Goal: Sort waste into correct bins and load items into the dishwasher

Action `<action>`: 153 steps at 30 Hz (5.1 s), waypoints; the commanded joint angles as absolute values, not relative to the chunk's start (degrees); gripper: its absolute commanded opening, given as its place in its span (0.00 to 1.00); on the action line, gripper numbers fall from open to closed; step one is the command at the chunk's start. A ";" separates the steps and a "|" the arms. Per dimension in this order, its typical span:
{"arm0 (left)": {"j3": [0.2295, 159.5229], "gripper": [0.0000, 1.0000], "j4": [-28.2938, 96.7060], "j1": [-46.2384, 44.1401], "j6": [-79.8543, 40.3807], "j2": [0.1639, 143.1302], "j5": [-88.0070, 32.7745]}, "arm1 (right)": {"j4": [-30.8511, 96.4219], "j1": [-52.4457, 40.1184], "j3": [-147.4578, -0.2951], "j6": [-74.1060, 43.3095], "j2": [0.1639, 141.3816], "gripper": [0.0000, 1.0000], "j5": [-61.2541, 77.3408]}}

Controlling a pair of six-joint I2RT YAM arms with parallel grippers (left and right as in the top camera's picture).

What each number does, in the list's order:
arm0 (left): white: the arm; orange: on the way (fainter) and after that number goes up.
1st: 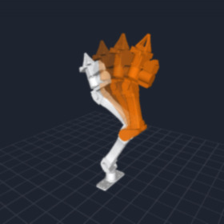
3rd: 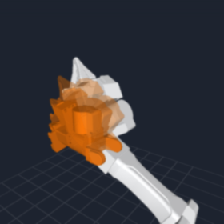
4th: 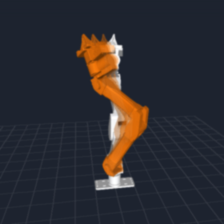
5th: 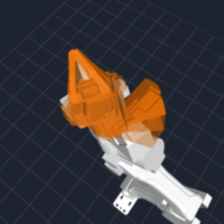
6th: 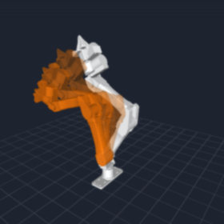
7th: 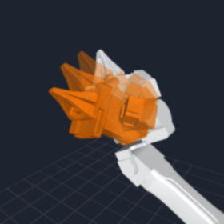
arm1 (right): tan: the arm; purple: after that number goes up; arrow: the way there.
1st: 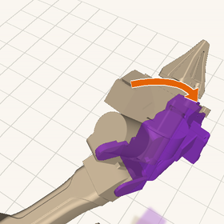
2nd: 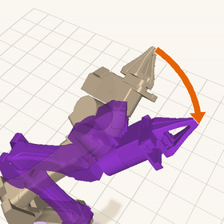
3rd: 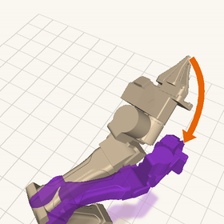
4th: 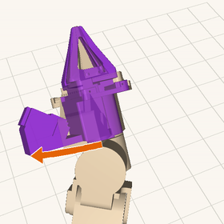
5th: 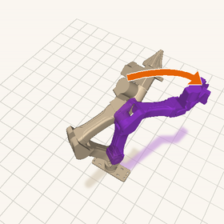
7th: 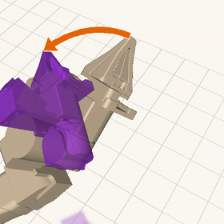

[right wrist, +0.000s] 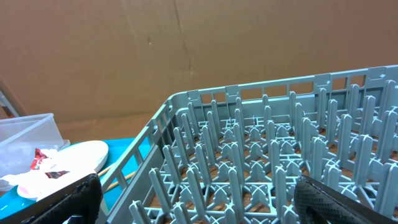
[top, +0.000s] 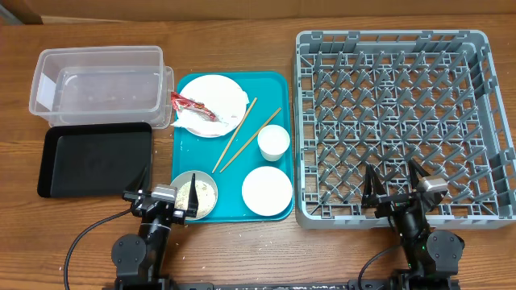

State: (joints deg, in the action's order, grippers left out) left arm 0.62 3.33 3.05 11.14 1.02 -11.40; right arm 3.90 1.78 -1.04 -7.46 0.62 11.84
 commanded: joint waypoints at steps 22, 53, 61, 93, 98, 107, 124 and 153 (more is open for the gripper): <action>0.27 1.00 3.18 3.20 11.60 0.34 -11.64 | 3.53 1.96 -0.45 -7.42 0.23 1.00 12.10; 0.27 1.00 3.18 3.20 11.60 0.34 -11.64 | 3.53 1.96 -0.45 -7.42 0.23 1.00 12.10; 0.27 1.00 3.18 3.20 11.60 0.34 -11.62 | 3.53 1.96 -0.45 -7.42 0.23 1.00 12.10; 17.41 1.00 3.75 3.20 8.95 8.03 -21.17 | 4.86 1.96 -15.33 -6.96 3.84 1.00 16.21; 31.77 1.00 9.72 3.20 8.91 23.90 -25.63 | 12.27 1.96 -24.71 -6.98 12.34 1.00 16.23; 71.75 1.00 35.77 0.82 8.80 59.86 -28.77 | 31.86 1.96 -46.98 -6.94 34.28 1.00 16.21; 105.16 0.92 64.53 -8.14 -8.38 106.76 -17.96 | 46.68 1.96 -61.58 -7.64 61.89 1.00 24.71; 105.16 0.28 56.71 -11.27 -41.63 134.04 2.81 | 49.36 1.96 -61.47 -7.44 66.59 1.00 24.53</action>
State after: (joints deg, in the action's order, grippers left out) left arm 104.71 57.12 -11.33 -43.05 131.55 3.25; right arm 49.56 1.80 -60.12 -7.46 66.19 24.01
